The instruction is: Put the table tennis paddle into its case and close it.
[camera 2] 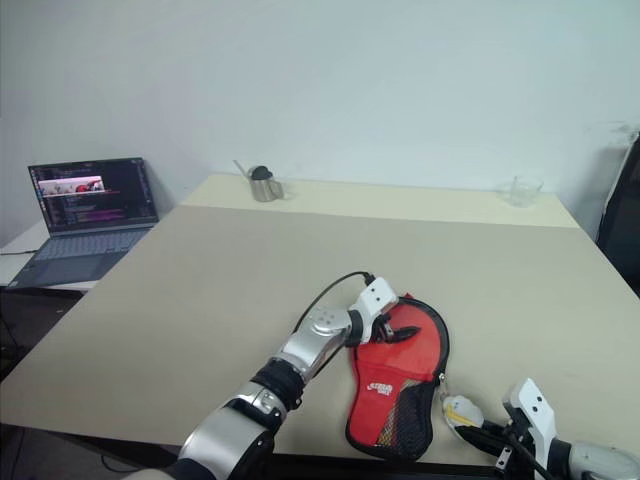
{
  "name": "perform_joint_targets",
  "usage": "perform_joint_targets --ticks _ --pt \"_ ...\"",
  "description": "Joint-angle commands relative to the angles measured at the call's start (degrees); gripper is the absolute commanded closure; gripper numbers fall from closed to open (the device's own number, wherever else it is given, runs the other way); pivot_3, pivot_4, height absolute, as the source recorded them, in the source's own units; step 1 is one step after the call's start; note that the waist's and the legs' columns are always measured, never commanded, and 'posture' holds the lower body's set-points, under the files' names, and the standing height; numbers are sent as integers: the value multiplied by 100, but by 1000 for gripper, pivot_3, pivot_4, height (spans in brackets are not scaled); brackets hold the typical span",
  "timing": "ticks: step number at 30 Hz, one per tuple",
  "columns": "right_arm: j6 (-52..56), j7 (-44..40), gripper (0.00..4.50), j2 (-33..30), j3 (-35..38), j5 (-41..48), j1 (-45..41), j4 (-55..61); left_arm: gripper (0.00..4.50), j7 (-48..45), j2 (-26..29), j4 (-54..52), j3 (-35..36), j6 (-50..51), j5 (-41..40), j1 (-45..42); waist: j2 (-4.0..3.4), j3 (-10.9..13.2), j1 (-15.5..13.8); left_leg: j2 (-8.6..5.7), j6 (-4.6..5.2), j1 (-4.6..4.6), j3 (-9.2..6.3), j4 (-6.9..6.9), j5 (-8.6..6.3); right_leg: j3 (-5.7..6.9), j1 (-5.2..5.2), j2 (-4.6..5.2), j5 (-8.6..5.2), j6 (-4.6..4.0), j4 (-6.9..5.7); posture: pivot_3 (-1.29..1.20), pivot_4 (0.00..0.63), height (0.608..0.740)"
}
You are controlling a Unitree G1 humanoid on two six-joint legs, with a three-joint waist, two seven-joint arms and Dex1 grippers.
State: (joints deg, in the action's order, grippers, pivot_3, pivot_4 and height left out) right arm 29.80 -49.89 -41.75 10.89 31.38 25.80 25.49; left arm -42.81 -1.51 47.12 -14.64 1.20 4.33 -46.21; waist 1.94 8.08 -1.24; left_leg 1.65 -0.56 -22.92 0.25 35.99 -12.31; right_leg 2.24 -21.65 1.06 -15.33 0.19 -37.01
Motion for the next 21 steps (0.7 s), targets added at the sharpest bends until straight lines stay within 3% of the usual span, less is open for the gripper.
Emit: perform_joint_targets --ticks 1,12,21 --pt "305 -187 3794 -20 37 352 106 71 754 -265 8 -154 145 148 -253 -56 0 8 1 0 0 -1 0 0 0 0 -1 0 0 0 0 0 150 740" --pt "325 -394 64 -265 411 471 -154 -29 754 -890 229 -616 464 483 -758 -356 -25 102 28 -3 0 -11 3 1 0 -4 -11 -3 1 1 -2 0 150 740" --pt "642 -654 25 -1240 1140 456 -1049 -267 754 -1793 954 -1625 417 949 -1052 -466 -39 161 64 -10 0 -15 17 3 1 -14 -20 -2 12 20 0 0 150 740"
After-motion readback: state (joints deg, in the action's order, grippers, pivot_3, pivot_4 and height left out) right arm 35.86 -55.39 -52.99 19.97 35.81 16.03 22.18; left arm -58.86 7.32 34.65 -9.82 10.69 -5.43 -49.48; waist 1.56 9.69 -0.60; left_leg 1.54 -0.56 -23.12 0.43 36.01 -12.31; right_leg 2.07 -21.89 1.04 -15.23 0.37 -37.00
